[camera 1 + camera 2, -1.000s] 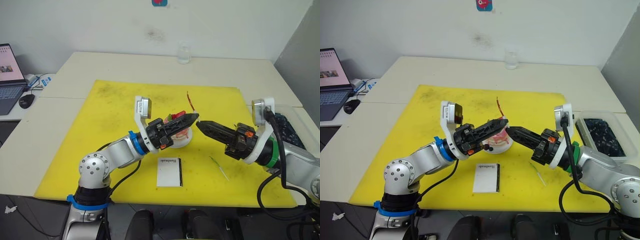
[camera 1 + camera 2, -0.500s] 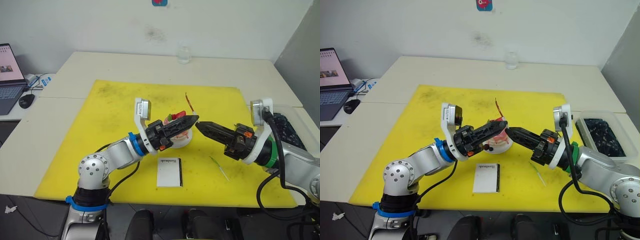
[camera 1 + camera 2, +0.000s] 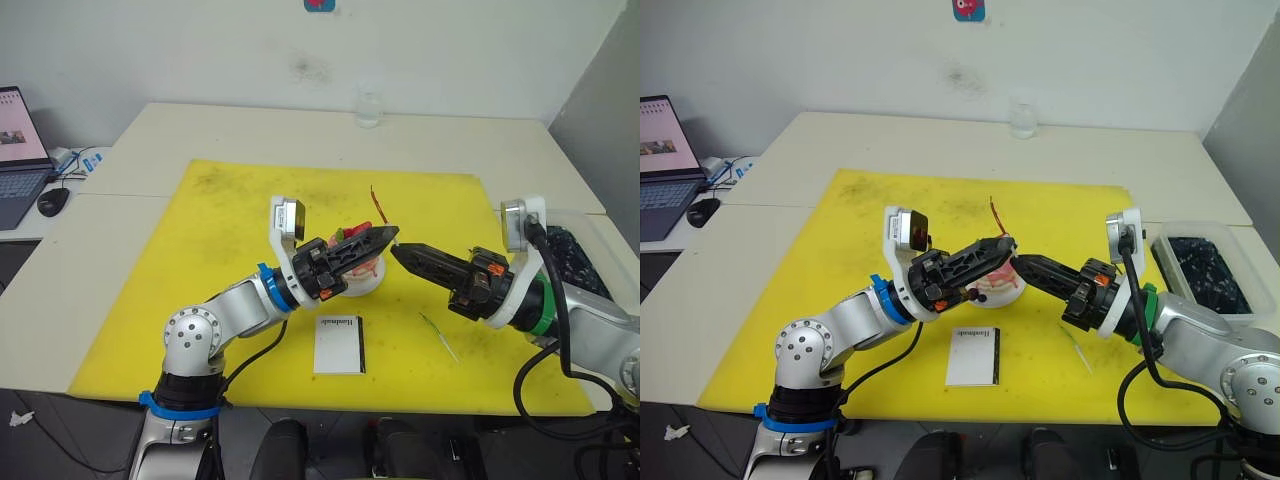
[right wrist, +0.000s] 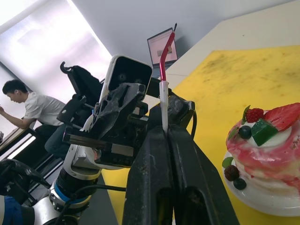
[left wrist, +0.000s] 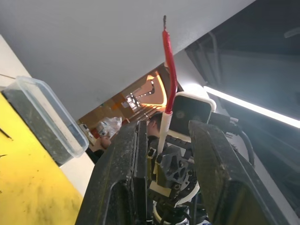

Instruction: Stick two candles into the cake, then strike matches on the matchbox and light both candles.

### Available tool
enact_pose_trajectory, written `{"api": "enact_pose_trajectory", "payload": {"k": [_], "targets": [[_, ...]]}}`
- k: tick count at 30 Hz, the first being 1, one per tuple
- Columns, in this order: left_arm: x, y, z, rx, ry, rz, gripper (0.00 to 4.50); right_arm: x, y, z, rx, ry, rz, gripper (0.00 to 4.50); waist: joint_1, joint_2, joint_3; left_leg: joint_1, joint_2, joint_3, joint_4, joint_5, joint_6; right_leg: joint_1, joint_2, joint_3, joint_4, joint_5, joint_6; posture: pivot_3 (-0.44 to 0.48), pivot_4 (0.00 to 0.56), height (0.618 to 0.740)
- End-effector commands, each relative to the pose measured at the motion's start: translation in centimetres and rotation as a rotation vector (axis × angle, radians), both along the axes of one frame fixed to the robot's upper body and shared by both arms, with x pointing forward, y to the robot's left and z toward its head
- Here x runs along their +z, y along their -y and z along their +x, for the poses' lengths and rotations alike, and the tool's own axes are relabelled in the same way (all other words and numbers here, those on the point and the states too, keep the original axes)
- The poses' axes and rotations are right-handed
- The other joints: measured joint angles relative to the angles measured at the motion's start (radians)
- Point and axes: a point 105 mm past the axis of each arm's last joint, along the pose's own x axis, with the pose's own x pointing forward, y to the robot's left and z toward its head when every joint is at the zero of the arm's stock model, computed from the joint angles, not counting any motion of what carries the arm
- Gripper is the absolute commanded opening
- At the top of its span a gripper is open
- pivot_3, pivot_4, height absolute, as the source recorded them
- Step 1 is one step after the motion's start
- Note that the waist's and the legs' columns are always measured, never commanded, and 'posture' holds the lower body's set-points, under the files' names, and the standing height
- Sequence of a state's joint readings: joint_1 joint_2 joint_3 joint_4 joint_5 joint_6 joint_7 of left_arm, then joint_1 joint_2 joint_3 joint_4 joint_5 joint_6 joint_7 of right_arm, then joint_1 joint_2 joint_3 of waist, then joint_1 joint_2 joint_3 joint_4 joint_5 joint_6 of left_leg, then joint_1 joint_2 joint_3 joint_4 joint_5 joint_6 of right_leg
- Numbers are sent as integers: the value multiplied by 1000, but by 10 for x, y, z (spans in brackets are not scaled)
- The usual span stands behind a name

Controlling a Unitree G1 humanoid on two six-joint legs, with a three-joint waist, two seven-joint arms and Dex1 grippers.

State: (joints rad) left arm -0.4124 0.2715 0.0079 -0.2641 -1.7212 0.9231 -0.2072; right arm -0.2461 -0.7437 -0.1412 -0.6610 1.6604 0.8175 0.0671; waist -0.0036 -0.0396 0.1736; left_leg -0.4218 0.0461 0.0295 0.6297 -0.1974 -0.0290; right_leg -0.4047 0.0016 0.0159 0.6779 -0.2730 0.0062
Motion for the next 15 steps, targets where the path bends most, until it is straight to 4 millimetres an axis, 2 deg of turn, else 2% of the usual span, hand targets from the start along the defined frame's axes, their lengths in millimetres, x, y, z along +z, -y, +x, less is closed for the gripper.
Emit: {"api": "enact_pose_trajectory", "payload": {"k": [1,3,4,12,15], "targets": [[9,2,-1,-8,43,-18,817,7,-1,-2,10,40,1,0,0,0,0,0,0,0,0,0,0,0,0,0,0,0,0,0,150,740],[9,2,-1,-9,45,-15,187,7,-1,-2,11,40,0,0,0,0,0,0,0,0,0,0,0,0,0,0,0,0,0,0,150,740],[9,2,-1,-8,45,-15,53,7,-1,-2,11,39,0,0,0,0,0,0,0,0,0,0,0,0,0,0,0,0,0,0,150,740],[8,5,-3,0,81,12,53,4,0,-1,7,20,-4,0,0,0,0,-1,0,0,0,0,0,0,0,0,-1,0,0,0,150,740],[13,3,-1,45,133,28,0,4,1,0,-2,33,-17,591,0,0,0,-1,0,0,0,0,0,0,0,0,-1,0,0,0,150,740]]}}
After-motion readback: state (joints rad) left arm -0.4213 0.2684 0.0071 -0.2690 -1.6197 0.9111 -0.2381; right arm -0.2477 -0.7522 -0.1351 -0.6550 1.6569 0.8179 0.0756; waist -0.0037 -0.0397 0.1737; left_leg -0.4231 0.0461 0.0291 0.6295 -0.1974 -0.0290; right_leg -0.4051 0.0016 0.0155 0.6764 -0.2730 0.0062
